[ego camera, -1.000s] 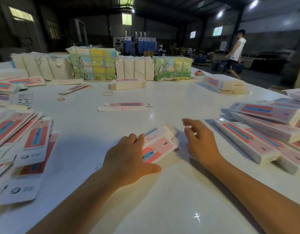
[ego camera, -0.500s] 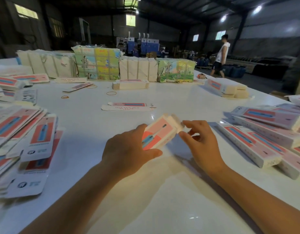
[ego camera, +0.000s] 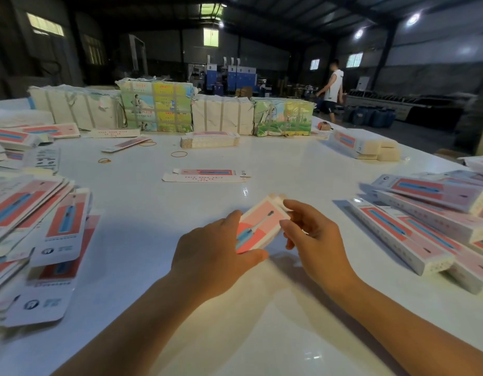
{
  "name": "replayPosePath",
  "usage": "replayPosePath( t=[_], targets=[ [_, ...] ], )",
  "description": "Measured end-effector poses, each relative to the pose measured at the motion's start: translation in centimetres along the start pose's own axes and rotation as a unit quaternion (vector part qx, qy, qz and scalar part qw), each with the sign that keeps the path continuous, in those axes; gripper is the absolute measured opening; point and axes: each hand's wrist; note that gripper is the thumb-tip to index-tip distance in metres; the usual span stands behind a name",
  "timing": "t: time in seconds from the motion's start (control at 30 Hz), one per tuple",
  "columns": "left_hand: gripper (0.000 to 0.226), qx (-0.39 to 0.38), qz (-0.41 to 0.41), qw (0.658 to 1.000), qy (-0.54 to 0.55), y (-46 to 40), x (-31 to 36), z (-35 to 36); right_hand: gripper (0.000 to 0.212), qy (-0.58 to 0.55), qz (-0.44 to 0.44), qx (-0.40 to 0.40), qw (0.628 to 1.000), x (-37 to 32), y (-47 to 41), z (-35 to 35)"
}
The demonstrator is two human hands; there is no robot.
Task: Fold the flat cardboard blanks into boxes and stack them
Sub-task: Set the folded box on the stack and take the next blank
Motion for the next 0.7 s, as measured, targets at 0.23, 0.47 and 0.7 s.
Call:
replayPosePath(
  t=[0.23,0.47,0.7],
  targets=[
    [0.072,-0.013,0.023,0.998,-0.054,0.2,0.4,-0.1,0.036,0.018,0.031,-0.018,0.999,0.3,-0.5,-0.4],
    [0.072,-0.013,0.055,0.996,-0.071,0.5,0.5,-0.1,0.021,0.103,-0.023,-0.042,0.994,0.4,-0.3,-0.5],
    [0.070,-0.029,0.102,0.989,-0.104,0.6,0.2,-0.2,0.011,0.162,-0.013,-0.111,0.980,0.5,-0.5,-1.2]
  ],
)
Point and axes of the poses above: each hand's wrist, its own y-axis away from the middle knuckle, its own z-axis out of the palm, x = y × z, and after that the axes turned 8 degrees about -y, right-handed
